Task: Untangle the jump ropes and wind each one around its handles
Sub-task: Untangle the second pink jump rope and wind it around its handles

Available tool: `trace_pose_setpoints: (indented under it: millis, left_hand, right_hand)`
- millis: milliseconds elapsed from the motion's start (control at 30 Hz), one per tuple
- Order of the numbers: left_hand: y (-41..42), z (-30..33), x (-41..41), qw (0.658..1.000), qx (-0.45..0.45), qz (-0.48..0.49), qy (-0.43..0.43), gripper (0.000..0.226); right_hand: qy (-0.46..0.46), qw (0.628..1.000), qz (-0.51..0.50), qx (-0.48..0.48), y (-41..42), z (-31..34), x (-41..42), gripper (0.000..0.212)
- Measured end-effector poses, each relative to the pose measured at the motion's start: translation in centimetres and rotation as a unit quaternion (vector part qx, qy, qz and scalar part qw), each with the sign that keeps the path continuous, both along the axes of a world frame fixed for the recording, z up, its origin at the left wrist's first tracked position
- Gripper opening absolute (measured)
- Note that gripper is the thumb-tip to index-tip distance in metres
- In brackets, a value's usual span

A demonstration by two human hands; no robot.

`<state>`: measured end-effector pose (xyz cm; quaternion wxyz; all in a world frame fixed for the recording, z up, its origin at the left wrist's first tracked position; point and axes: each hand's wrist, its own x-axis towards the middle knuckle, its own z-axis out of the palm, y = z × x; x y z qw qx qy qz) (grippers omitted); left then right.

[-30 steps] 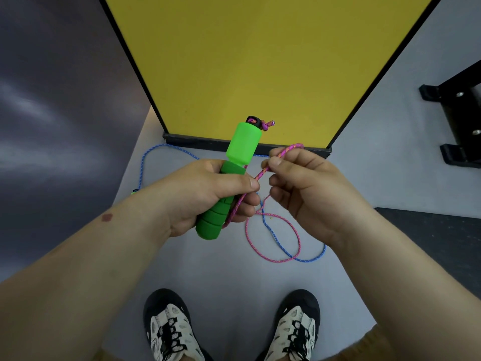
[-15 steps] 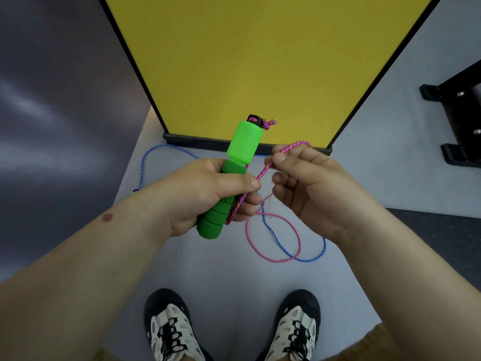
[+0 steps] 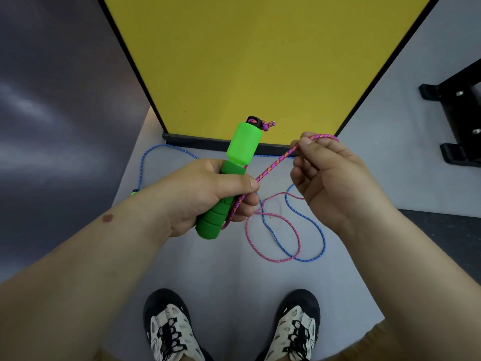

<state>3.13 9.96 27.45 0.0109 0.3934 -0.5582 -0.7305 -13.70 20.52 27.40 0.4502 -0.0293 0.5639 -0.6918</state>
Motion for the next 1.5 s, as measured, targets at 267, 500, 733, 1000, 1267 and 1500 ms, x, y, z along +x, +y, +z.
trace_pose_setpoints:
  millis: [267, 500, 733, 1000, 1267, 1500]
  left_hand:
    - [0.1, 0.1, 0.0, 1.000, -0.001, 0.005, 0.002, 0.014]
    - [0.1, 0.3, -0.1, 1.000, 0.005, 0.015, 0.002, 0.009]
    - [0.2, 0.5, -0.1, 1.000, 0.009, 0.007, 0.002, 0.009]
    - [0.3, 0.6, -0.1, 1.000, 0.015, 0.018, 0.004, 0.009]
    - [0.3, 0.6, -0.1, 1.000, 0.013, 0.017, 0.001, 0.011]
    - [0.3, 0.6, -0.1, 1.000, 0.008, 0.012, -0.001, 0.009]
  right_hand:
    - [-0.001, 0.985, 0.174, -0.001, 0.2, -0.4, 1.5, 0.011]
    - [0.019, 0.999, 0.049, 0.000, 0.0, -0.3, 0.6, 0.006]
    - [0.000, 1.000, 0.024, -0.002, -0.1, -0.3, 0.5, 0.004]
    - [0.012, 0.986, 0.167, -0.008, 0.2, -0.4, 1.8, 0.006]
    - [0.016, 1.000, 0.005, 0.001, 0.0, -0.3, 0.3, 0.005]
    - [-0.010, 0.996, 0.094, -0.002, 0.1, -0.2, 0.9, 0.006]
